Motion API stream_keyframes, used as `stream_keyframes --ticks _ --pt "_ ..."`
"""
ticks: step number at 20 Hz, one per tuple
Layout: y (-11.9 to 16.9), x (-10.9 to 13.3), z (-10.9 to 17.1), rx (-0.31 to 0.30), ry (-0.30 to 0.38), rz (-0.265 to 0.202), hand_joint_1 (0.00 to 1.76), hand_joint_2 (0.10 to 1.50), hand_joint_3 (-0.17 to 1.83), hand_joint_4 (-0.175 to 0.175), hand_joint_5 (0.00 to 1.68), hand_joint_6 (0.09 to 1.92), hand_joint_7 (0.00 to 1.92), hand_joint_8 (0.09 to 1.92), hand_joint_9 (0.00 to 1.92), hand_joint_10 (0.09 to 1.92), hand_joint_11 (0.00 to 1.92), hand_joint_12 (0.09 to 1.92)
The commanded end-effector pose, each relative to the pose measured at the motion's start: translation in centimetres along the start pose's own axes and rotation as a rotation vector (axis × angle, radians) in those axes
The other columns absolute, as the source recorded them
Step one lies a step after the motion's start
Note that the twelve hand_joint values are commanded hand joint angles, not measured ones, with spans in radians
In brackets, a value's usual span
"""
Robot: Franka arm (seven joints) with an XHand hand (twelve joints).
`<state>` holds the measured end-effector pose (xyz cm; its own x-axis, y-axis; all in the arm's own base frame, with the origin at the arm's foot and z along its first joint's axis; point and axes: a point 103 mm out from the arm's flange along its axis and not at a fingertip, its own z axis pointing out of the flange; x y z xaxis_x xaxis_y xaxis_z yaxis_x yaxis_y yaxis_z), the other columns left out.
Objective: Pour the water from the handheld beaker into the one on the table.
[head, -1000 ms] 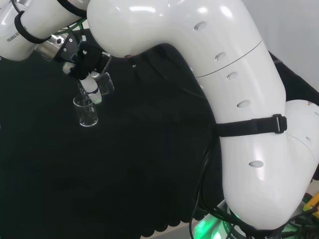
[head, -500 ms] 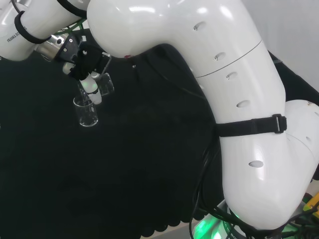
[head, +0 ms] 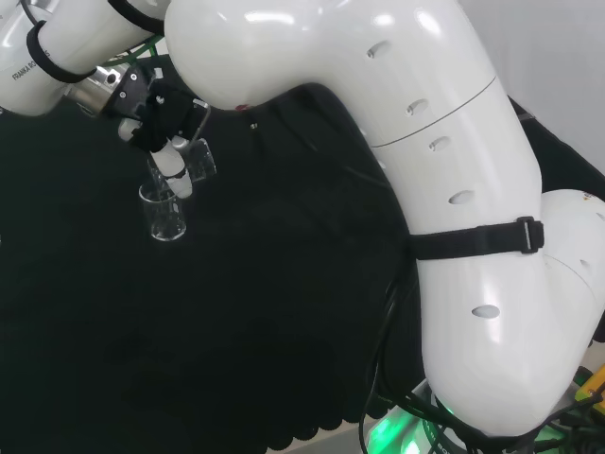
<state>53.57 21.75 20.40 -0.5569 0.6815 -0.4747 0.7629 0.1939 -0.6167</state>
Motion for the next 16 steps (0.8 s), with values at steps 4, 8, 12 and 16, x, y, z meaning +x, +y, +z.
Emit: stream_keyframes --ticks 4,8,12,16 --pt "-0.9 -1.3 0.2 -0.102 0.098 -0.018 1.19 0.63 0.69 -0.079 1.3 0.62 1.69 0.09 1.65 0.09 1.28 0.76" --pt "-1.4 -2.2 0.5 -0.165 0.159 -0.04 1.19 0.63 0.7 -0.079 1.3 0.62 1.69 0.09 1.65 0.09 1.28 0.76" --pt "-1.9 -3.3 0.7 -0.222 0.245 -0.07 1.19 0.63 0.7 -0.079 1.3 0.62 1.69 0.09 1.65 0.09 1.28 0.76" --pt "-2.4 -4.2 1.2 -0.277 0.333 -0.103 1.19 0.63 0.7 -0.08 1.3 0.63 1.69 0.09 1.65 0.09 1.28 0.76"
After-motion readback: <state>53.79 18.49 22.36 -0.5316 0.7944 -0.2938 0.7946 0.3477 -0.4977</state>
